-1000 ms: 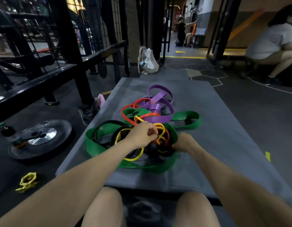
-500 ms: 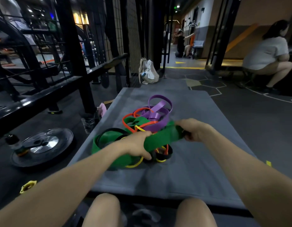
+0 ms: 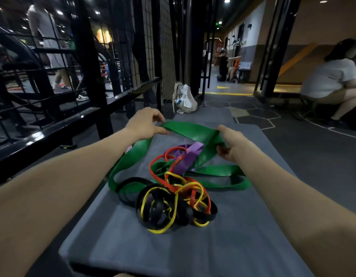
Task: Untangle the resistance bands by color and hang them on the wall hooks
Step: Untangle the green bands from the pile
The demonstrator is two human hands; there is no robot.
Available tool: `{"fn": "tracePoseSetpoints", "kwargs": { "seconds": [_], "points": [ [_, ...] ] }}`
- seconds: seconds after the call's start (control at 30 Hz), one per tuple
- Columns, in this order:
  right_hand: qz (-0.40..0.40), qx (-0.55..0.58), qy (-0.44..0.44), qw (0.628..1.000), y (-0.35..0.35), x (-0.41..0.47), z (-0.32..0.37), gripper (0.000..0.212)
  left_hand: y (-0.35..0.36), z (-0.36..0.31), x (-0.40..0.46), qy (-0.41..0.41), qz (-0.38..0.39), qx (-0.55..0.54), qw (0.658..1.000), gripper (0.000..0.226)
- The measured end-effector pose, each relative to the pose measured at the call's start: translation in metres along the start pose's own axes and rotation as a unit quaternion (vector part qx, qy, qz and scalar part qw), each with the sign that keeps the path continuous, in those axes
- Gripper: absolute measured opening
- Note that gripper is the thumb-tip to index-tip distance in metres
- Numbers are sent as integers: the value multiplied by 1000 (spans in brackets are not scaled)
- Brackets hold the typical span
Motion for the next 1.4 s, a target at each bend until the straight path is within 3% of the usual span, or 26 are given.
{"fn": "tracePoseSetpoints", "kwargs": {
  "seconds": [0.13,0.23,0.37,0.43,0.53,0.63,0.73,0.8,0.9,1.0,1.07,1.17,1.3,1.4],
  "points": [
    [59,-90,8,994,20,19,-13,33,7,28,21,-32,-34,24,999,24],
    [119,-140,11,983,27,24,-22,48,14,42,34,-61,-71,12,996,22],
    [173,-260,-80,947,36,39,-16,41,19,53,55,-75,-124,-62,987,19],
    [137,-329,-127,926,40,54,-10,37,23,49,66,-59,-137,-69,986,13],
    [1,-466,-185,865,36,75,2,42,37,43,80,-47,-131,-78,987,10],
    [-96,-499,-181,842,28,80,6,44,58,41,94,-29,-105,-96,989,21],
    [-128,-491,-265,820,38,79,23,55,75,26,99,23,-71,-93,993,25],
    [-115,-405,-321,849,41,80,35,57,91,20,102,37,-24,-91,995,23],
    [-72,-298,-301,903,32,97,37,56,121,35,104,-6,43,-117,992,30],
    [-68,-338,-274,898,24,116,25,44,158,52,88,-60,113,-235,964,33],
    [-62,-336,-263,902,21,127,17,42,185,58,78,-67,166,-176,968,39],
    [-59,-323,-260,908,20,139,12,42,219,55,64,-76,256,-83,960,68],
    [-51,-335,-266,902,30,155,11,44,240,52,81,-110,252,-2,961,86],
    [-62,-320,-265,908,29,169,8,34,259,62,91,-138,285,137,939,81]
  ]
}}
Point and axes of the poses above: each hand's wrist, its own x-axis towards the middle knuckle, its own y-axis out of the palm, z = x × y, the point moved 10 cm from there along x, towards the middle knuckle, and after that the axes turned 11 degrees about -x, right-handed, at the moved point
